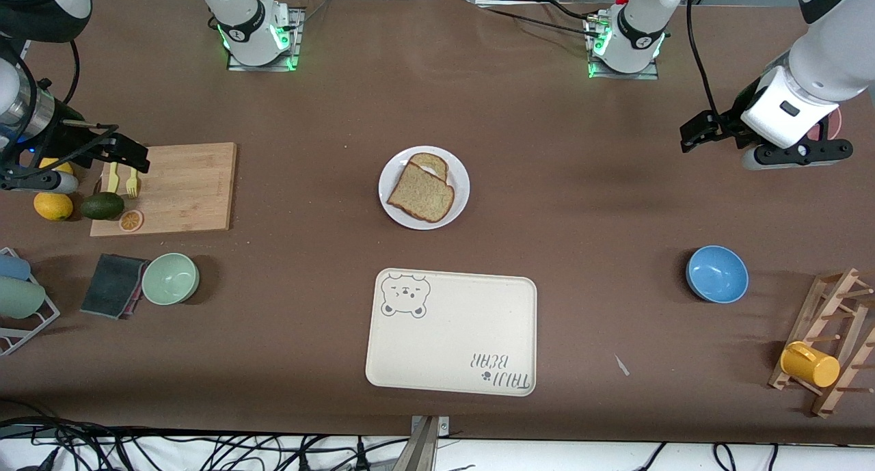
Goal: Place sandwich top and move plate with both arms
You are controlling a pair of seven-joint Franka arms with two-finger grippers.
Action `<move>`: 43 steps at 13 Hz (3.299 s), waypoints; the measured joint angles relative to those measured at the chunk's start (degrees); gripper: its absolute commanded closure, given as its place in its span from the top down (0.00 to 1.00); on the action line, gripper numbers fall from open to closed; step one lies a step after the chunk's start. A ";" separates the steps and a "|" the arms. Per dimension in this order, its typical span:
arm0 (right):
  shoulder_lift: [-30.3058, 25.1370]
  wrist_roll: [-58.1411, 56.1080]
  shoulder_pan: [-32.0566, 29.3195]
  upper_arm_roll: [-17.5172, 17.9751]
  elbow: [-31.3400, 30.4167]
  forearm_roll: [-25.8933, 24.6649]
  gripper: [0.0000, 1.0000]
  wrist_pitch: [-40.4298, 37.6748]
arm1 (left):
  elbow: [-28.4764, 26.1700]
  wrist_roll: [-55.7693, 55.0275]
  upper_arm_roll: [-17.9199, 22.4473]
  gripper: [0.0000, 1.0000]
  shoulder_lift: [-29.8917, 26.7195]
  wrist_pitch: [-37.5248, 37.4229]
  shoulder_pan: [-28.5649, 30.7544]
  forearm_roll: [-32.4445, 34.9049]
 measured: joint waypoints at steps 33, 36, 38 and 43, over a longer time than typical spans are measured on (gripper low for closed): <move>0.08 -0.03 0.00 0.00 0.00 0.00 1.00 0.00 | -7.80 -0.97 -2.18 1.00 3.87 14.30 -0.12 -5.84; 0.11 -0.03 -0.02 0.00 0.00 0.00 1.00 -0.01 | -8.86 -0.97 -3.43 1.00 6.38 15.81 -1.60 -5.86; 0.12 -0.03 -0.02 0.00 0.00 0.00 1.00 -0.01 | -8.96 -0.97 -3.49 1.00 8.97 15.89 -2.97 -5.86; 0.22 -0.03 -0.05 -0.01 0.00 0.00 1.00 -0.02 | -8.93 -0.70 -3.57 1.00 13.72 17.02 -6.16 -5.86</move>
